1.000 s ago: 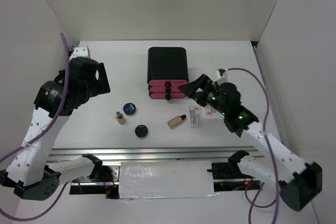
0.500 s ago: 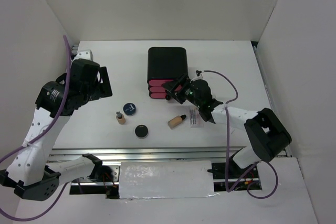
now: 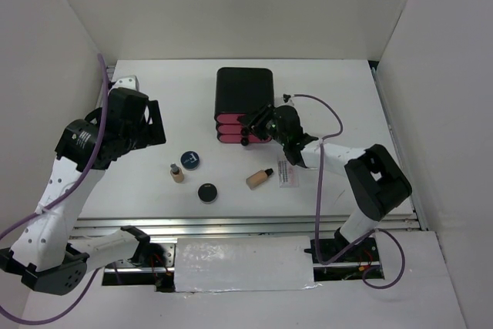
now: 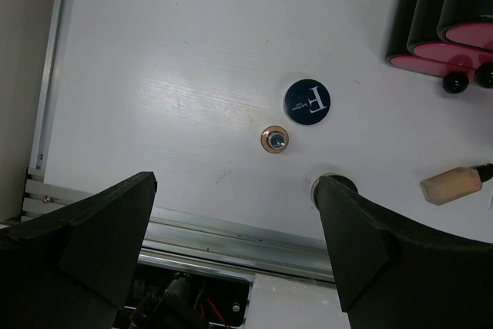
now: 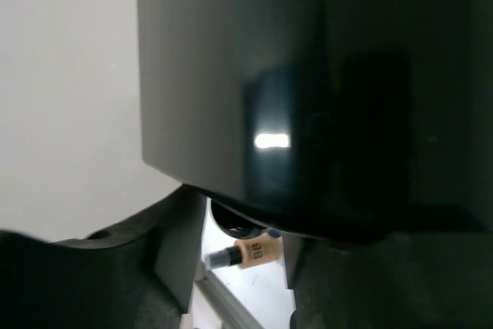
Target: Organize the makeup
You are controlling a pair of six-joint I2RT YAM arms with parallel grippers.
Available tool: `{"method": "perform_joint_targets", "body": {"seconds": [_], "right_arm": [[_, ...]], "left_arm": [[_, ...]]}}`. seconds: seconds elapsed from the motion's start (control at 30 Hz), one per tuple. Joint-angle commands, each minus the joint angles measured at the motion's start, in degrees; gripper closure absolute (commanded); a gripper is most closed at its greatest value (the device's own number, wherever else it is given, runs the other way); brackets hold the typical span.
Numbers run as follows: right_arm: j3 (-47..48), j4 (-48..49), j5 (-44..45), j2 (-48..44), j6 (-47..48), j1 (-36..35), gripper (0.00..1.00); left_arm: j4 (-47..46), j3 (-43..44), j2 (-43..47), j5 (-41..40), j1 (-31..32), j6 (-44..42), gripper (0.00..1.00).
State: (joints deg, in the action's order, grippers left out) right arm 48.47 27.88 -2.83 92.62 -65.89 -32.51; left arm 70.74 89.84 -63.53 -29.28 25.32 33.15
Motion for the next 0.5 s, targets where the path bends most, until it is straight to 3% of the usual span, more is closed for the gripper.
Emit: {"method": "perform_joint_targets", "body": {"seconds": [0.0,0.47], "right_arm": [[5.1,1.3,0.4,2.1,1.5,1.4,0.56],[19.6,-2.3,-5.8,12.1,4.1,6.5,0.69]], "left_arm": [[-1.1,0.5,-0.1,-0.3,0.2,-1.2,0.01],[-0.9,1.4,-1.2,-2.4,0.2,-1.6,0.01]]}}
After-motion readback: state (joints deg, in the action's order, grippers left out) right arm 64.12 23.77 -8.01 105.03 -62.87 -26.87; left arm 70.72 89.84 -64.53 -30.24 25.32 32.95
